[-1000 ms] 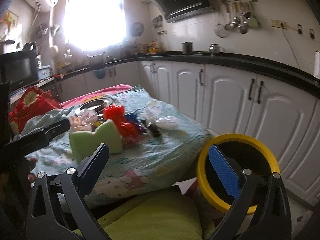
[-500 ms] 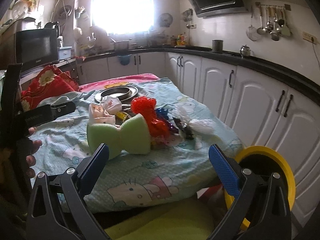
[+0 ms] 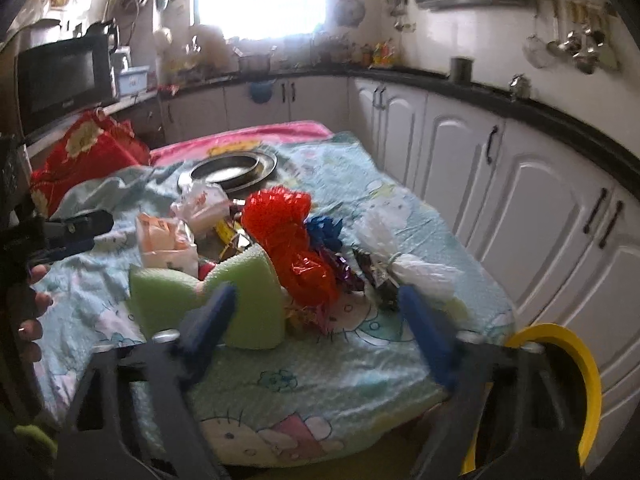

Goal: Collect trash
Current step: 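Grasp the white printed plastic bag with the left gripper while the right gripper grasps the red plastic bag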

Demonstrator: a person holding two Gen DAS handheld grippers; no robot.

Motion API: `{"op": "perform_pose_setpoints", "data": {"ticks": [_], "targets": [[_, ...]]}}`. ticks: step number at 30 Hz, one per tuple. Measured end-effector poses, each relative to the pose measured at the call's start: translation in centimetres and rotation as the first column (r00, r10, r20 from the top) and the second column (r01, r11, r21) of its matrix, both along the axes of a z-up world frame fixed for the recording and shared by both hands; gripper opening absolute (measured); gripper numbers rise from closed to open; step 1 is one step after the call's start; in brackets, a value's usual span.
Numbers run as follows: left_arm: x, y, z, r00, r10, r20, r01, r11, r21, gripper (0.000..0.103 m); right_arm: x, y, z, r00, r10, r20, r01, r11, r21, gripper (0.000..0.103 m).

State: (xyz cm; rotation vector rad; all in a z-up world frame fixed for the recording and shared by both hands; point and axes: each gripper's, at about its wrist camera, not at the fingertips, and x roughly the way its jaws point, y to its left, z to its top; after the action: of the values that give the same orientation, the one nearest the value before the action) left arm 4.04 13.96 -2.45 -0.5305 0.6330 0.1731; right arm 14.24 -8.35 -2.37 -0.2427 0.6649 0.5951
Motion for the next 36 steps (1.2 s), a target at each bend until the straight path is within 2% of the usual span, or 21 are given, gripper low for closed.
{"op": "perform_pose_setpoints", "data": {"ticks": [5,13,17,18,20,25,26,28,30,33,36], "targets": [[2.1,-0.1,-0.8,0.999,-0.022,-0.031,0.02,0.998,-0.057,0.092,2.1,0.8,-1.2,0.997,0.033,-0.066,-0.034,0.999,-0.007,0.051],[4.3,-0.2,-2.2,0.996,-0.06,-0.072,0.05,0.99,-0.133,0.092,4.5,2.0,-2.8,0.991,0.061,-0.12,-0.066,0.997,-0.039,0.041],[4.8,-0.2,-2.7,0.994,-0.062,-0.085,0.048,0.986,-0.157,0.091,5.2,2.0,-3.5,0.985,0.074,-0.156,-0.079,0.996,-0.031,0.026],[4.9,-0.1,-2.9,0.994,-0.062,-0.09,0.047,0.985,-0.165,0.089,5.3,2.0,-3.6,0.984,0.078,-0.162,-0.083,0.996,-0.023,0.024],[5.0,-0.1,-3.1,0.993,-0.063,-0.095,0.046,0.984,-0.173,0.082,5.5,1.9,-3.8,0.98,0.096,-0.174,-0.097,0.995,0.001,0.011],[4.9,-0.2,-3.4,0.992,-0.067,-0.108,0.045,0.981,-0.189,0.066,5.3,1.4,-3.5,0.979,0.111,-0.169,-0.105,0.993,0.044,0.003],[4.8,-0.2,-3.4,0.992,-0.067,-0.108,0.045,0.98,-0.192,0.066,5.3,1.4,-3.4,0.979,0.115,-0.168,-0.108,0.993,0.05,0.002],[4.7,-0.2,-3.3,0.992,-0.064,-0.112,0.042,0.981,-0.19,0.057,5.1,1.3,-3.0,0.979,0.125,-0.158,-0.116,0.991,0.064,0.001],[4.6,-0.1,-3.3,0.991,-0.054,-0.12,0.032,0.983,-0.182,0.052,4.9,1.3,-2.7,0.98,0.133,-0.15,-0.123,0.989,0.077,0.001],[4.4,-0.1,-3.2,0.991,-0.055,-0.119,0.034,0.984,-0.175,0.05,4.5,1.3,-2.2,0.979,0.144,-0.141,-0.131,0.987,0.098,0.001],[4.1,-0.2,-2.8,0.993,-0.042,-0.11,0.025,0.988,-0.155,0.043,4.1,1.3,-1.6,0.98,0.153,-0.128,-0.138,0.984,0.116,0.001]]}}
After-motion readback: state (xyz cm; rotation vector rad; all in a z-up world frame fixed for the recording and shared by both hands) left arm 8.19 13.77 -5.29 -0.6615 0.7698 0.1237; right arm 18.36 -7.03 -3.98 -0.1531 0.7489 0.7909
